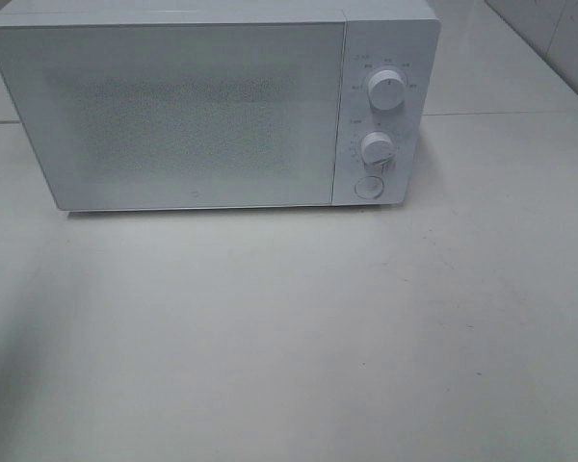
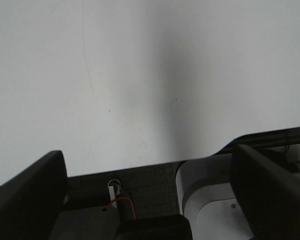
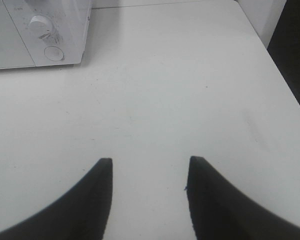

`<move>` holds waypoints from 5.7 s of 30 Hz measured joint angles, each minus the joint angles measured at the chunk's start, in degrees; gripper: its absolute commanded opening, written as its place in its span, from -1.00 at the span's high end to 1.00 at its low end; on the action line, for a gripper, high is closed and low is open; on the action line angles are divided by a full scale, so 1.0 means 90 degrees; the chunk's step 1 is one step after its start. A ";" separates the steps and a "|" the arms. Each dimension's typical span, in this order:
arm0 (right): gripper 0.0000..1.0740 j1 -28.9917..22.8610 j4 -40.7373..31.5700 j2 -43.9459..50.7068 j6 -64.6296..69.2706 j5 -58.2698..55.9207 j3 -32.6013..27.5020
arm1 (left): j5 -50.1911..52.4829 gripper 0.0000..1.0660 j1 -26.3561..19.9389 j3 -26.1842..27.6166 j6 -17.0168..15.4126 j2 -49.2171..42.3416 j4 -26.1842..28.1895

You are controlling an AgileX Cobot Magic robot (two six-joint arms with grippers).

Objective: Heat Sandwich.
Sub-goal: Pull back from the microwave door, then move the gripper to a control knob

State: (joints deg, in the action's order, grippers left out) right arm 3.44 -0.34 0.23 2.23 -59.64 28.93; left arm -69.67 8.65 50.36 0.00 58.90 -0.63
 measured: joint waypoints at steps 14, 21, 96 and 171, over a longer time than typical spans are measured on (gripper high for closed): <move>0.12 0.0000 0.0000 0.0000 0.0000 0.0000 0.0000 | 0.0713 -0.53 -0.0019 -0.2247 -0.0299 -0.3801 0.0032; 0.12 0.0000 0.0000 0.0000 0.0000 0.0000 0.0000 | 0.1057 -0.53 -0.0019 -0.2419 -0.0312 -0.5564 0.0038; 0.15 0.0000 0.0000 0.0000 0.0000 0.0000 0.0000 | 0.1057 -0.53 -0.1006 -0.2419 -0.0223 -0.6564 0.0032; -0.40 0.0000 -0.0726 -0.1197 -0.0898 0.2916 -0.0045 | 0.1057 -0.53 -0.1006 -0.2419 -0.0223 -0.6564 0.0032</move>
State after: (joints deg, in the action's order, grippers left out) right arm 3.44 -6.88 -10.54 -5.84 -33.40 28.53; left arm -60.16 -0.40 28.59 -2.01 -0.17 -0.34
